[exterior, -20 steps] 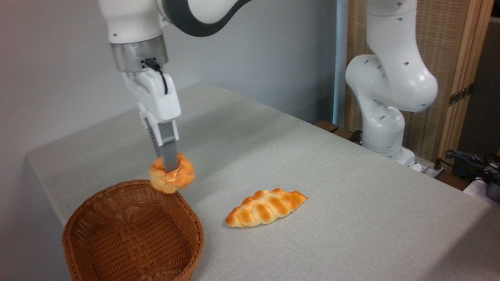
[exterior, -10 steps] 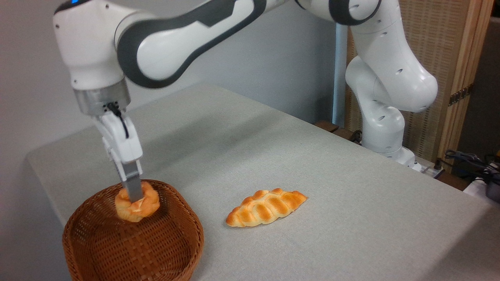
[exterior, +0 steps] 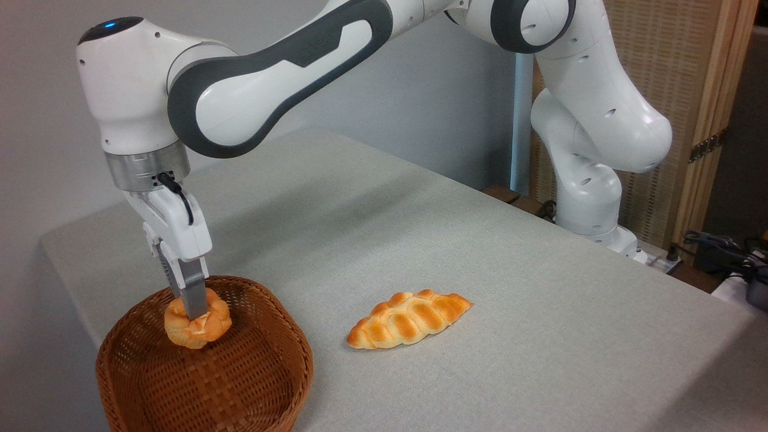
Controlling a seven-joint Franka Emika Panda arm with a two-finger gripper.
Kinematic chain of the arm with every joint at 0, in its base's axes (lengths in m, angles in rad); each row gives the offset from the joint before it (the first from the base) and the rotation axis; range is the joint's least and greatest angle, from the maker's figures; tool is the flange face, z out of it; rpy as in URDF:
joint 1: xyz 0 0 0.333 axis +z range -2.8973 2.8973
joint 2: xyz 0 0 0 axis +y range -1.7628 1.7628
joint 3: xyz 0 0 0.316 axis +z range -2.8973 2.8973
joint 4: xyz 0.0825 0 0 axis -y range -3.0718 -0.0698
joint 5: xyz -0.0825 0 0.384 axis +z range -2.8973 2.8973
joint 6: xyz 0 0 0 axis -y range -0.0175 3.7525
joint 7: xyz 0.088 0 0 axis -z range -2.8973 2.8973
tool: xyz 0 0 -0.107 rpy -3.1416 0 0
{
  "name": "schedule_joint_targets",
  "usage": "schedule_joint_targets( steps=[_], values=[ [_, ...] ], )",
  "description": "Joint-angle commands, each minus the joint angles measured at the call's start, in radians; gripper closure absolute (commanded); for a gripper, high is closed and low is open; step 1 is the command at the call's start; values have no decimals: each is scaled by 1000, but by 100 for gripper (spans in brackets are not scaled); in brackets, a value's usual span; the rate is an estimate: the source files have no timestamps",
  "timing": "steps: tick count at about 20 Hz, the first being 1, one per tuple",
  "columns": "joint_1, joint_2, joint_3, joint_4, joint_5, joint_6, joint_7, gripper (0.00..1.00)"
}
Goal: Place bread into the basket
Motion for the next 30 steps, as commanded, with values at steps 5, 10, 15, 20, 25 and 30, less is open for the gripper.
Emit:
schedule_joint_targets(
  steps=[5, 10, 15, 20, 25, 30],
  values=[
    [1, 6, -6, 17, 18, -1, -26, 0],
    [12, -8, 1, 48, 4, -15, -75, 0],
    [69, -158, 27, 36, -82, -209, -70, 0],
    [109, -365, 40, -183, -84, -234, 47, 0],
    [98, -463, 95, -290, -84, -237, 174, 0],
    [10, -473, 218, -276, -87, -251, 186, 0]
  ],
)
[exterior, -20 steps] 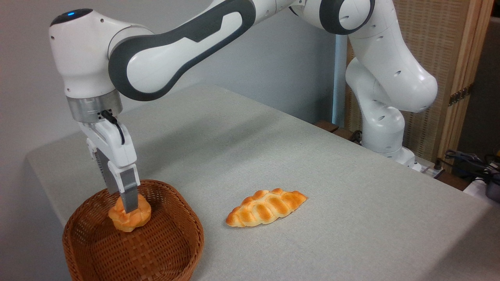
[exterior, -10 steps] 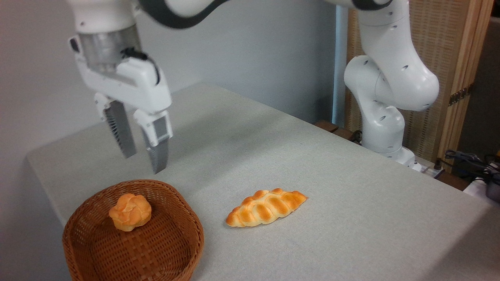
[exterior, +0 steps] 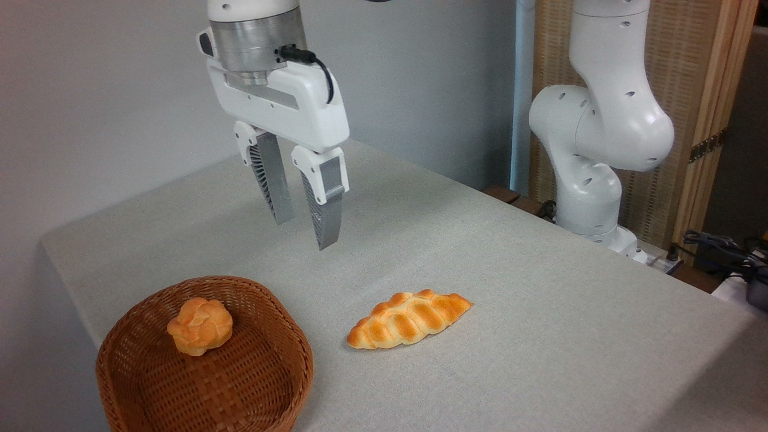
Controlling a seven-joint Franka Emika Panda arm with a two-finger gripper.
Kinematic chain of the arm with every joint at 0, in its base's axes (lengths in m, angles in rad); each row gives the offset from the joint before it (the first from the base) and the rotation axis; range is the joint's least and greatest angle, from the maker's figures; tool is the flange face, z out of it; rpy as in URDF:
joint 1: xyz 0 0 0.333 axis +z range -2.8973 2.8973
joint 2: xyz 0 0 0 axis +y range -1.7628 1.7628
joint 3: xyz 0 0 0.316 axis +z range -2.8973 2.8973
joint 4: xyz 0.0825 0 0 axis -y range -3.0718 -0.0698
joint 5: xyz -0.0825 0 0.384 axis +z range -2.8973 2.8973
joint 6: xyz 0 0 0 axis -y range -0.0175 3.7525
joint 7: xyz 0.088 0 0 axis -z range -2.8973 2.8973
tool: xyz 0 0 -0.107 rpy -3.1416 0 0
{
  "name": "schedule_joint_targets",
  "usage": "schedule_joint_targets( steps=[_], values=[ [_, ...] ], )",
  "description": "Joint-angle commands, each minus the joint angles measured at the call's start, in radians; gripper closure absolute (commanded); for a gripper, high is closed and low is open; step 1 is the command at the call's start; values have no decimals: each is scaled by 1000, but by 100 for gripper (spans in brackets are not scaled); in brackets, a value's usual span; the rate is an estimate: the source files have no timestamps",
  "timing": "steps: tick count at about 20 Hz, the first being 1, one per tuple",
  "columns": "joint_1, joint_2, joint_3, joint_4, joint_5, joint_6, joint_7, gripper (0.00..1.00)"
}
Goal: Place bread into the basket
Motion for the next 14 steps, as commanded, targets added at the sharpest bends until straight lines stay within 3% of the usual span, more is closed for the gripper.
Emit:
schedule_joint_targets(
  steps=[1, 7, 14],
  values=[
    [-52, -17, 54, -7, -15, -5, 11, 0],
    [-52, -1, 44, 44, -50, -37, 2, 0],
    [-52, 16, 44, 82, -45, -101, 4, 0]
  ],
)
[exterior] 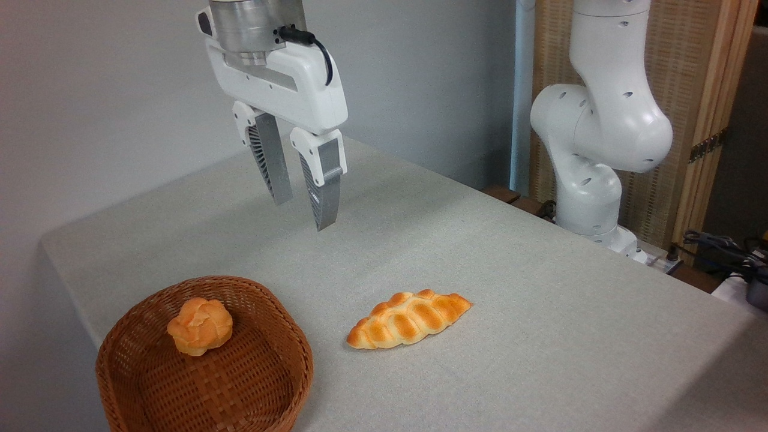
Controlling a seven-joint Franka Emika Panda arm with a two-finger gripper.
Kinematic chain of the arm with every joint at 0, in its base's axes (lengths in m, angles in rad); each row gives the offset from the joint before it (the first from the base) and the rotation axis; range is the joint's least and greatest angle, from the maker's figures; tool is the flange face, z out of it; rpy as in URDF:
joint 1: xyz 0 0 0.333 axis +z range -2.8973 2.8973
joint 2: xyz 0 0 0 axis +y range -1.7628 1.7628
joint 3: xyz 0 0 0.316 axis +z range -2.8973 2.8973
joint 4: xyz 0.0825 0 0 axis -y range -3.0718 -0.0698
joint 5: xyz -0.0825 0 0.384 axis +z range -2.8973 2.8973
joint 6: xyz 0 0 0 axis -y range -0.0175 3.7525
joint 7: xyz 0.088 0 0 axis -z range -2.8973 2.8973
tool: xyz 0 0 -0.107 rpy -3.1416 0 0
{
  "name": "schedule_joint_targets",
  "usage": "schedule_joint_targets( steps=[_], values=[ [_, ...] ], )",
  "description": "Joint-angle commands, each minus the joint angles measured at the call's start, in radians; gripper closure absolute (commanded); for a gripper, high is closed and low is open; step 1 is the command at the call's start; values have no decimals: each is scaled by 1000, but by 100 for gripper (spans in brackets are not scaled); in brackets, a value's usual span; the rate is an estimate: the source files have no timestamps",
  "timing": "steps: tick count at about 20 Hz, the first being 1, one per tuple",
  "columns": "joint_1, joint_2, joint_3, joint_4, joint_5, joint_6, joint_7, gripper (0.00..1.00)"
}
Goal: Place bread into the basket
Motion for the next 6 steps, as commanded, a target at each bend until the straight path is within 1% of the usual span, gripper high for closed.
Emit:
schedule_joint_targets(
  steps=[1, 6],
  values=[
    [-6, 17, 9, 35, -12, -33, 6, 0],
    [-6, 17, 9, 33, -10, -33, 9, 0]
  ],
)
